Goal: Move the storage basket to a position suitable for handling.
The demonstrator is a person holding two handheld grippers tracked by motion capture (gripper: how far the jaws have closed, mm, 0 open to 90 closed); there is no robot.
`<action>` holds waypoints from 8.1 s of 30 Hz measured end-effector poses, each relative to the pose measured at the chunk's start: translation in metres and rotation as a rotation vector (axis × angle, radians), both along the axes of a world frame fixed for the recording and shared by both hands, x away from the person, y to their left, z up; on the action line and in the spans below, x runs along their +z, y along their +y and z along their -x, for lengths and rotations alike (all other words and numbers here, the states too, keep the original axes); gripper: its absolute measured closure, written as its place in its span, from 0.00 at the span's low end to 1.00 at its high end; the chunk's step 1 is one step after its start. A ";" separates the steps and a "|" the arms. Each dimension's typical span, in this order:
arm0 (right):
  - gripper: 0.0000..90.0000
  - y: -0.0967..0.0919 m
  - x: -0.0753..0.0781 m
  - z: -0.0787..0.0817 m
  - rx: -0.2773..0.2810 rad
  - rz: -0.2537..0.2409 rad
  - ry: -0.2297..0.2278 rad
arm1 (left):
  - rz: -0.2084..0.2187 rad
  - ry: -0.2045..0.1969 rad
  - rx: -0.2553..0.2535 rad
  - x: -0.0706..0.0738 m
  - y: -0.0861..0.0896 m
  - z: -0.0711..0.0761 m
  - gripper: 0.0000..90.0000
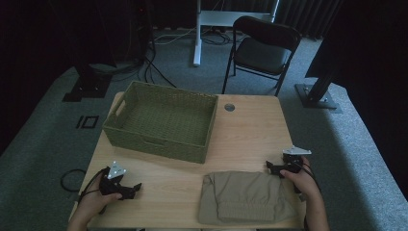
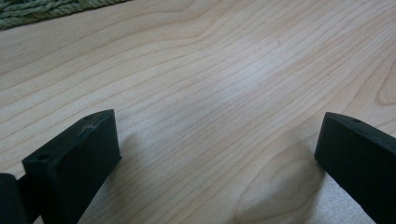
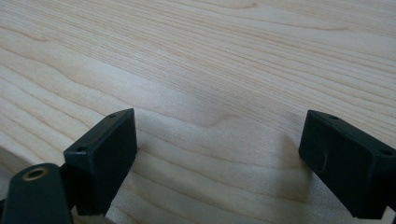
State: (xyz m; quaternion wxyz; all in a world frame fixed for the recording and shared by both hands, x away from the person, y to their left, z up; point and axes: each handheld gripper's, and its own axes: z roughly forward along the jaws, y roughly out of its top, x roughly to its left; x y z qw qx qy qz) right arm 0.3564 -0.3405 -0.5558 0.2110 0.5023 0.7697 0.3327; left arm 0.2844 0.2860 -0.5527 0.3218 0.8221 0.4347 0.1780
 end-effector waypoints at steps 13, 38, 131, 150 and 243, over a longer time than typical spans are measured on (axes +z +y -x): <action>0.12 0.004 0.008 -0.001 -0.017 0.000 0.002 | 0.009 -0.065 0.037 0.011 0.009 -0.006 0.09; 0.12 0.064 0.056 -0.008 0.094 -0.073 -0.095 | 0.128 -0.177 0.188 0.044 0.033 -0.035 0.09; 0.65 0.253 0.095 -0.032 0.085 -0.072 -0.129 | 0.133 -0.316 0.388 0.072 0.068 -0.140 0.95; 0.71 0.243 0.092 -0.035 0.036 -0.101 -0.098 | 0.145 -0.312 0.437 0.071 0.053 -0.111 0.95; 0.88 0.229 0.072 -0.091 -0.271 -0.022 -0.122 | 0.089 -0.170 0.358 0.065 0.009 -0.154 0.91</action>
